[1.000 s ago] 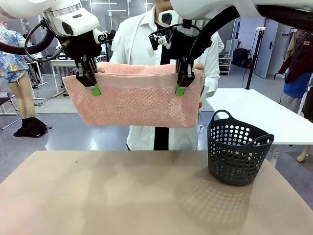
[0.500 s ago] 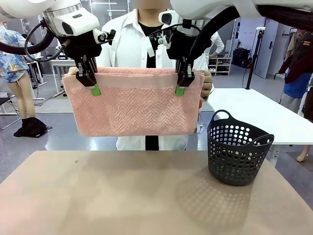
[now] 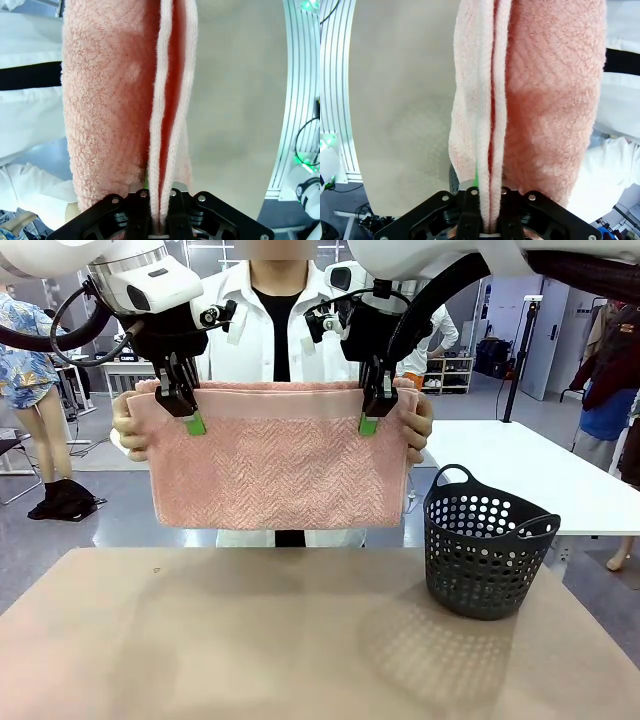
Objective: Fold the towel.
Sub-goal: Release the end of the 100 cm Hotel Towel you were holding.
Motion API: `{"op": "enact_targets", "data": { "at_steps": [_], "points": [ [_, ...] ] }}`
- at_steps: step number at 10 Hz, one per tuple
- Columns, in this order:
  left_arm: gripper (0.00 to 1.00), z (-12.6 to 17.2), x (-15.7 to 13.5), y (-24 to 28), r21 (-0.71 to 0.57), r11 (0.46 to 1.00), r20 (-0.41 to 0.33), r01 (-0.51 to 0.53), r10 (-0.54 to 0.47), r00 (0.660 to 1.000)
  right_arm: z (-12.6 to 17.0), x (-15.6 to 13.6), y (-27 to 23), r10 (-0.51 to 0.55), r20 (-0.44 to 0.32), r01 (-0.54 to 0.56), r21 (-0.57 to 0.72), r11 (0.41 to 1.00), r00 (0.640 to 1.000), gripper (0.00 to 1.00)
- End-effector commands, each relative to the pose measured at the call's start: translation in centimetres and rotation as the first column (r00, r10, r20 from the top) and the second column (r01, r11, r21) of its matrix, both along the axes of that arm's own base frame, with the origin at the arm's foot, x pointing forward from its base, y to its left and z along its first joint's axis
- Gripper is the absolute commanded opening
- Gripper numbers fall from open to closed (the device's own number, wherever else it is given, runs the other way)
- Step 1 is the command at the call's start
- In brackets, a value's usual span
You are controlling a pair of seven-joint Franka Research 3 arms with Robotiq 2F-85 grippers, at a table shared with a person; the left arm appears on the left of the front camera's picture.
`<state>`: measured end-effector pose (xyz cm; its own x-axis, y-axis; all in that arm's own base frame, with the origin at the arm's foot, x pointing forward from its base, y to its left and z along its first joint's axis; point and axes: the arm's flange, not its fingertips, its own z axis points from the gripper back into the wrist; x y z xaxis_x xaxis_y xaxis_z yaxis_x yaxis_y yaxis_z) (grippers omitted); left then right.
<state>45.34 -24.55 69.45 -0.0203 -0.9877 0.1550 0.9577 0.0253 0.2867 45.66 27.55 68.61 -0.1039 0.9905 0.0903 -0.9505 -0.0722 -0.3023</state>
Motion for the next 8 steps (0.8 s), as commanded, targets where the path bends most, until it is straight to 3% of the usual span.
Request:
{"op": "enact_targets", "data": {
  "at_steps": [1, 8],
  "points": [
    [0.0, 0.21, 0.01, 0.13, 0.0, 1.0, 0.004, 0.004, -0.004, 1.0, 0.1, 0.08, -0.09, 0.005, 0.007, -0.005, -0.008, 1.0, 1.0, 0.0],
    [0.0, 0.21, 0.01, 0.13, 0.0, 1.0, 0.004, 0.004, -0.004, 1.0, 0.1, 0.08, -0.09, 0.005, 0.007, -0.005, -0.008, 1.0, 1.0, 0.0]
  ]
}}
